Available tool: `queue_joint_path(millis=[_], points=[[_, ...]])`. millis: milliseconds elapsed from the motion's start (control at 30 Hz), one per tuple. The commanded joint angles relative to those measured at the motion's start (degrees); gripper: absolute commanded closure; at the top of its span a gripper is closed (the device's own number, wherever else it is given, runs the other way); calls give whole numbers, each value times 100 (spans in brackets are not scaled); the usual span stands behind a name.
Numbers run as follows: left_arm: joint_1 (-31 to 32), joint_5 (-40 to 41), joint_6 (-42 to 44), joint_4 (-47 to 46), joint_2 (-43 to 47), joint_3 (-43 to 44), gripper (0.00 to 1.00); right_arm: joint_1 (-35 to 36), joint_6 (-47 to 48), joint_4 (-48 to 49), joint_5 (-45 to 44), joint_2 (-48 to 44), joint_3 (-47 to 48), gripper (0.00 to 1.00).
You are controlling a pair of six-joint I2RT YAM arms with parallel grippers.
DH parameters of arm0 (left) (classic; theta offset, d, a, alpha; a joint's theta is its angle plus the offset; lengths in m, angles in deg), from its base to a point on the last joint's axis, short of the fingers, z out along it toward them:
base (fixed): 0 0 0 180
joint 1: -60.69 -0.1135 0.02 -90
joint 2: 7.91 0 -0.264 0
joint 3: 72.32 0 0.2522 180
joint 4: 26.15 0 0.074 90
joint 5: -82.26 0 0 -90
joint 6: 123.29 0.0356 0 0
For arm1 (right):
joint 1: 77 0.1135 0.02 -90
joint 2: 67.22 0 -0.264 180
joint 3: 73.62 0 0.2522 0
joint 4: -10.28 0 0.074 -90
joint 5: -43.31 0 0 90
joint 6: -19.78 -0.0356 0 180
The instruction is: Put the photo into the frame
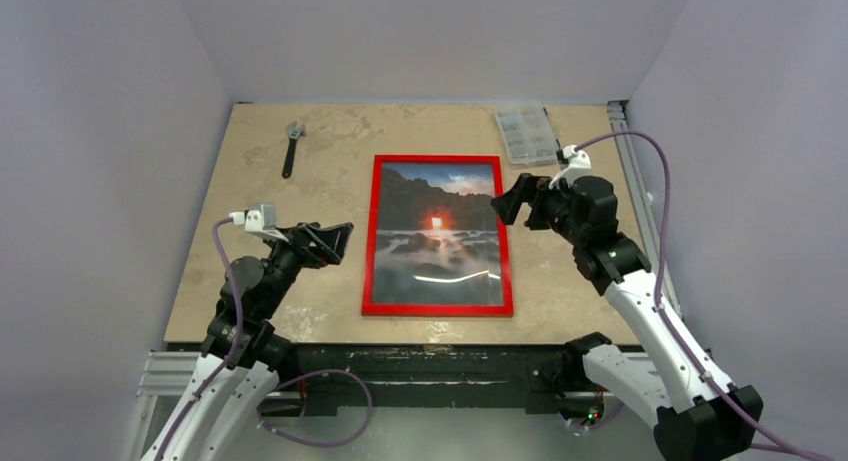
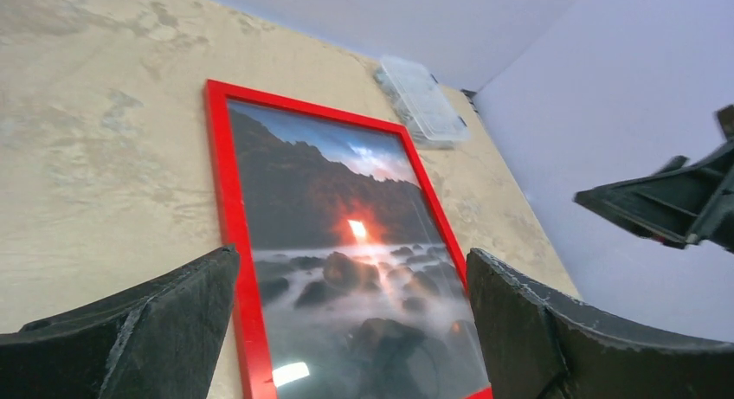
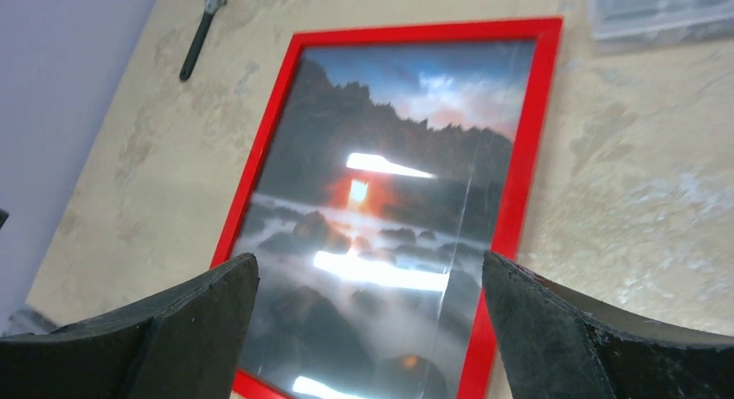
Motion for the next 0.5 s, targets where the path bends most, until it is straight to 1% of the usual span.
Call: queue_joint_path(millis=[0,67,100,167,233,333,400,433,467], points=[[-14,743,831,-334,206,-216,0,-27,305,464,-826,-408,137,2],[-14,929,1175,-543,265,-383,0,-25,367,1047,-1041,-752,-286,1],[-14,1040,1361,-838,289,-469,0,-22,435,1303,-1188,-920,-506,1],[-14,1302,1745,-1017,290,-620,0,-24,767,1819,-1498,-1218,-930,1],[-14,1673,2066,-1122,191,-743,0,-19,1053,2354,-2094,-1491,-1472,1],[-17,2182,2573,-1441,-200,-929,0,-28,1920,3571,-2641,-1834,-2546,1],[-22,2634,2752,-1783,-552,-1102,0,-30,2222,4648,-2906,-1803,-3305,1],[-23,2785,2891,-2048,-749,-1190,0,-27,2224,5353,-3147,-1578,-3623,2],[-36,2911,2933,-2378,-967,-1303,0,-22,2220,5771,-3344,-1310,-3873,2]])
